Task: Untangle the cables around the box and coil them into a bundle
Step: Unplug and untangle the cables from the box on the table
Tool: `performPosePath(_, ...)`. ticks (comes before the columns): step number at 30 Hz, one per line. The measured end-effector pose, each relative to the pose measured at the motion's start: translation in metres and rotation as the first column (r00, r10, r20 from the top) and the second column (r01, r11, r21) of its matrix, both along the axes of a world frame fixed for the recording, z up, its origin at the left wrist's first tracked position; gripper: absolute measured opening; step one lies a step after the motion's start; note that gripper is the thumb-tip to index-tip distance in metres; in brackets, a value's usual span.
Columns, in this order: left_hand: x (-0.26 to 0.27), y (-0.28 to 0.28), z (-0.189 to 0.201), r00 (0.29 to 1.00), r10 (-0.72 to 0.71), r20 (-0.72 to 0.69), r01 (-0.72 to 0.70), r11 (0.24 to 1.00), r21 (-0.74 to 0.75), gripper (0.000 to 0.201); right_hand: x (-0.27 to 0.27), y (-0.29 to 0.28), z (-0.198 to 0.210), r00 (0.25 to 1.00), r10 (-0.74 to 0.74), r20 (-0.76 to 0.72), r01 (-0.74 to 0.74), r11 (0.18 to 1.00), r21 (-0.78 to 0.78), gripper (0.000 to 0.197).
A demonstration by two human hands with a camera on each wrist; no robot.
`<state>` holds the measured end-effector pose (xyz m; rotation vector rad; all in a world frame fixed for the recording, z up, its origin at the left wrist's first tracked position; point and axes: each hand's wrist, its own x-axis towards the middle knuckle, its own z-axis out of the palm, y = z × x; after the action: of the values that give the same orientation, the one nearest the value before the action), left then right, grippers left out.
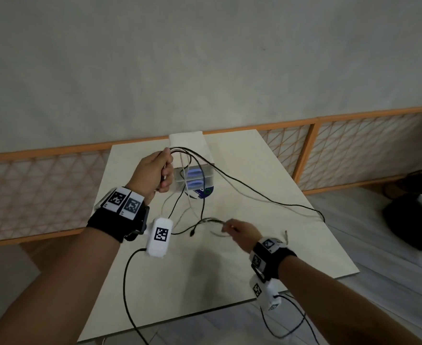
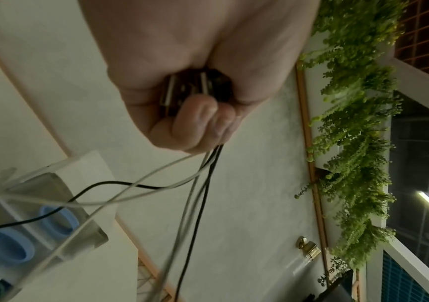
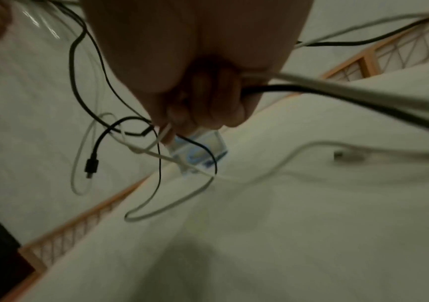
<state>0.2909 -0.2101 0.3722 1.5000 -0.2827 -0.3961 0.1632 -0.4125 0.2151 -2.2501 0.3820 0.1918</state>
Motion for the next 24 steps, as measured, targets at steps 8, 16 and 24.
performPosePath(8,0.022,0.036,-0.018,0.989,0.136,-0.064,-0.134,0.991,0.023,0.037,-0.020,-0.115,0.115,0.817,-0.536,0.212,0.319,0.727,0.609,0.039)
performPosePath(16,0.008,0.007,-0.005,0.995,0.099,0.005,-0.099,0.995,-0.003,0.034,-0.027,-0.135,0.099,0.984,-0.177,-0.015,0.170,0.910,0.378,0.039)
performPosePath(24,0.010,0.002,0.005,0.999,0.007,0.046,-0.008,1.000,0.029,0.035,0.023,-0.072,0.063,0.994,0.053,0.095,-0.016,0.937,-0.350,0.027)
